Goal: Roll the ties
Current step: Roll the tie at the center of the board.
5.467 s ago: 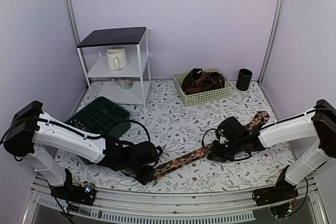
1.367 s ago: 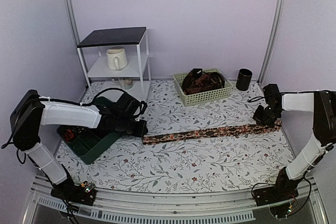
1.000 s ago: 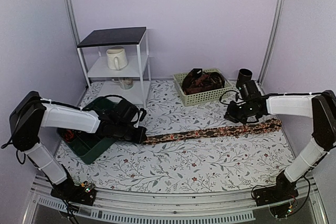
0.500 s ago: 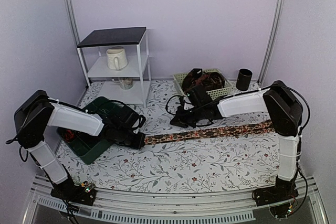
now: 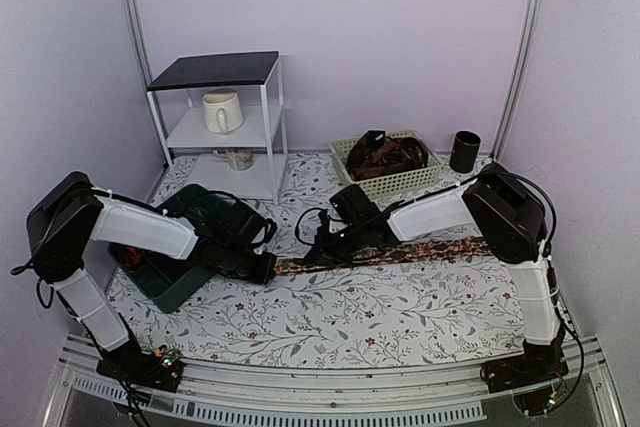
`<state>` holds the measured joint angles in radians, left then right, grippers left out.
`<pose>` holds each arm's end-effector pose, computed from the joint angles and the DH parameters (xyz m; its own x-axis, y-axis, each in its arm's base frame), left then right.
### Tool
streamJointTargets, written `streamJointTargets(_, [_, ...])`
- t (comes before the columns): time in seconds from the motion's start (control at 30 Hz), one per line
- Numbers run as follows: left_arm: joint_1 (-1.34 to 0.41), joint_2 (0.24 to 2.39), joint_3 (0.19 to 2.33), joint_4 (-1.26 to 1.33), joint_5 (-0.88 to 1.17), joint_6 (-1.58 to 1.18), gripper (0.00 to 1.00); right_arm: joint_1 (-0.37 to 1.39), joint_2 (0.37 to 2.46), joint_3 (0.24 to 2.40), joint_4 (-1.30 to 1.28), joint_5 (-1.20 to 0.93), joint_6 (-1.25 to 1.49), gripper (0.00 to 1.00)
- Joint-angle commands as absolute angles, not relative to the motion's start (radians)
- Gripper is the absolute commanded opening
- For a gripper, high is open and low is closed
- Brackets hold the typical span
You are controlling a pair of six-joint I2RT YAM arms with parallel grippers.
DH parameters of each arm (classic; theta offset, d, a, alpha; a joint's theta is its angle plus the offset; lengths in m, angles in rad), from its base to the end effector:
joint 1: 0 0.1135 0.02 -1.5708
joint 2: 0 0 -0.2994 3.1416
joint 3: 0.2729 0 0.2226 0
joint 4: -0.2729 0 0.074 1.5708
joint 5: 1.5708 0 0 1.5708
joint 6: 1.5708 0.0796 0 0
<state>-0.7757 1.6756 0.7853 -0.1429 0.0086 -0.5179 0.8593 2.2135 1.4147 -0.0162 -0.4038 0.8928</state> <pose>0.2219 -0.2186 0.1505 -0.8810 0.1707 -0.4413 0.3075 0.9153 -0.2599 0.2982 0.3938 0.1343 -0.9775 -0.0370 -0.2075 -0.1771 0.6779 0.7135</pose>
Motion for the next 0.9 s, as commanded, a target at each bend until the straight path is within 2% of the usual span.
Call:
streamJointTargets(0.0, [-0.783,1.657,0.754,-0.195,-0.039,-0.539,0.00,0.869,2.268,1.402,-0.005,-0.414,0.915,0.00])
streamJointTargets(0.43, [-0.730,1.623,0.746,-0.222,-0.096,-0.580,0.00,0.869,2.252,1.368,0.008,-0.410,0.917,0.00])
streamJointTargets(0.87, [-0.728,1.707,0.784,-0.118,0.032,-0.620,0.00,0.868,2.247,1.349,0.027,-0.414,0.929,0.00])
